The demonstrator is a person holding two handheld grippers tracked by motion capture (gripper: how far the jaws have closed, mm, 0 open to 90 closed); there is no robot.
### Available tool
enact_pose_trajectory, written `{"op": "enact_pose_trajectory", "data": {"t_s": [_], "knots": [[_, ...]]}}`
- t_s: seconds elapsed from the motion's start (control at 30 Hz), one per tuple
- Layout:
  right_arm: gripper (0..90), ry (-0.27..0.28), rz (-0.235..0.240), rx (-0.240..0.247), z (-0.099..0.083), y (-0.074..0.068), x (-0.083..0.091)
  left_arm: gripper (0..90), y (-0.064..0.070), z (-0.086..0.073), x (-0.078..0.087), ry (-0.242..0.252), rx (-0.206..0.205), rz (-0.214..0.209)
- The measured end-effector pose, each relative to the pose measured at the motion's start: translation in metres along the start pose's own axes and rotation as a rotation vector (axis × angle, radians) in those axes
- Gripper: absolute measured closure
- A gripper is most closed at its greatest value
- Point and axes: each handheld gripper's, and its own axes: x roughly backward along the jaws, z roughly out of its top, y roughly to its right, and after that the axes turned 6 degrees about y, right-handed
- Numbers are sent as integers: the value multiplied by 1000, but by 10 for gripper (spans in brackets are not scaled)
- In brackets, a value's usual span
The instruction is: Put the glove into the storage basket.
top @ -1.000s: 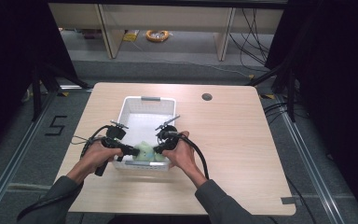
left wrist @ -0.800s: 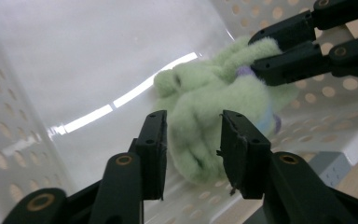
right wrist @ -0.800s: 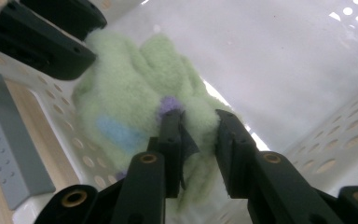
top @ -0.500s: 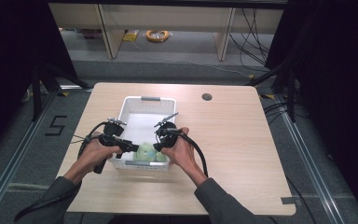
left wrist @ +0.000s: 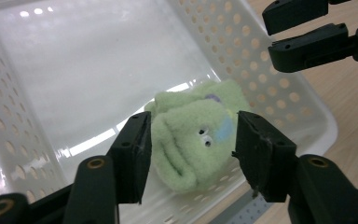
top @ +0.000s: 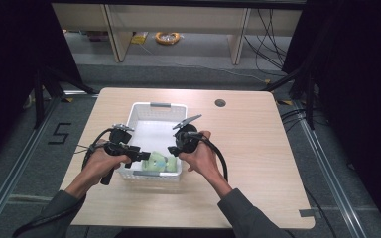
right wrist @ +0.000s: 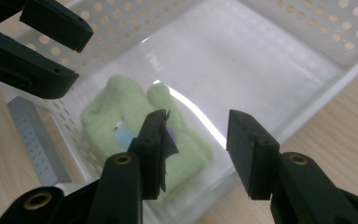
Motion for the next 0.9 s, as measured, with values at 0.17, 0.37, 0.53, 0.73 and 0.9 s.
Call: {"op": "enact_pose_trajectory", "data": {"t_s": [0.17, 0.37, 0.53, 0.73, 0.9], "knots": [[543, 41, 12, -12, -6, 5, 19, 387, 7, -2, 6, 24, -2, 3], [514, 34, 6, -33, -12, 8, 36, 366, 20, -7, 13, 62, 7, -17], [486, 91, 44, -23, -25, 13, 52, 347, 44, -14, 16, 87, -49, -34], [450, 107, 40, -28, -37, 19, 67, 338, 65, -20, 15, 77, -82, -83], [425, 133, 45, -45, -52, 24, 79, 326, 81, -25, 13, 76, -107, -120]]}}
